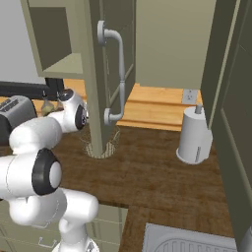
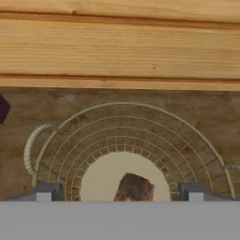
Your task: Open the cabinet, pick up the bread from the cabinet and place it in the basket. Then move the basket to the dining counter.
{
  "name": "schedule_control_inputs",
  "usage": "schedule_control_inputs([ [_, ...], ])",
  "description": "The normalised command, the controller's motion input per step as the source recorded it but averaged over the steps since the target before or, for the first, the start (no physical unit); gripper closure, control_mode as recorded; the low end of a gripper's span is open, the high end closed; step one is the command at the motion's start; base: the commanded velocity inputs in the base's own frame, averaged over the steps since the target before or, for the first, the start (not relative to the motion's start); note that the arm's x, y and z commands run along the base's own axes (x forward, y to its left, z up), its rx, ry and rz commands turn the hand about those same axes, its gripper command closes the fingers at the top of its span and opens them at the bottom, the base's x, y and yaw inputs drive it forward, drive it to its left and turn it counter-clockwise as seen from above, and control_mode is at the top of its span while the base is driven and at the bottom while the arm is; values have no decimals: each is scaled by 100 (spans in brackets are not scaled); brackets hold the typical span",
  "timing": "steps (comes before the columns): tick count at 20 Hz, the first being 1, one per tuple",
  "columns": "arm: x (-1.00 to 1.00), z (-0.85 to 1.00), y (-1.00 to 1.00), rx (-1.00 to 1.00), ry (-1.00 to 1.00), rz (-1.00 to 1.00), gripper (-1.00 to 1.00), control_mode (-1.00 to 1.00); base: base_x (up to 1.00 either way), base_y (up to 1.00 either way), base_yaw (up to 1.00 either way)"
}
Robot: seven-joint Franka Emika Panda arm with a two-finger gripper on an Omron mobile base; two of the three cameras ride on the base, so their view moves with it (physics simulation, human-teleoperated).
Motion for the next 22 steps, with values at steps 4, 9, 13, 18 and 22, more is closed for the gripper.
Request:
schedule_control_inputs([
  [4, -56, 13, 65, -32, 15, 10, -100, -100, 0, 0, 0],
  [9, -31, 0, 44, -29, 22, 12, -100, -100, 0, 0, 0],
  [13, 28, -49, 6, -25, 30, 4, -100, -100, 0, 0, 0],
  [18, 27, -53, 0, -14, 14, 1, -100, -100, 0, 0, 0],
  [22, 6, -47, 0, -8, 1, 0, -100, -100, 0, 0, 0],
])
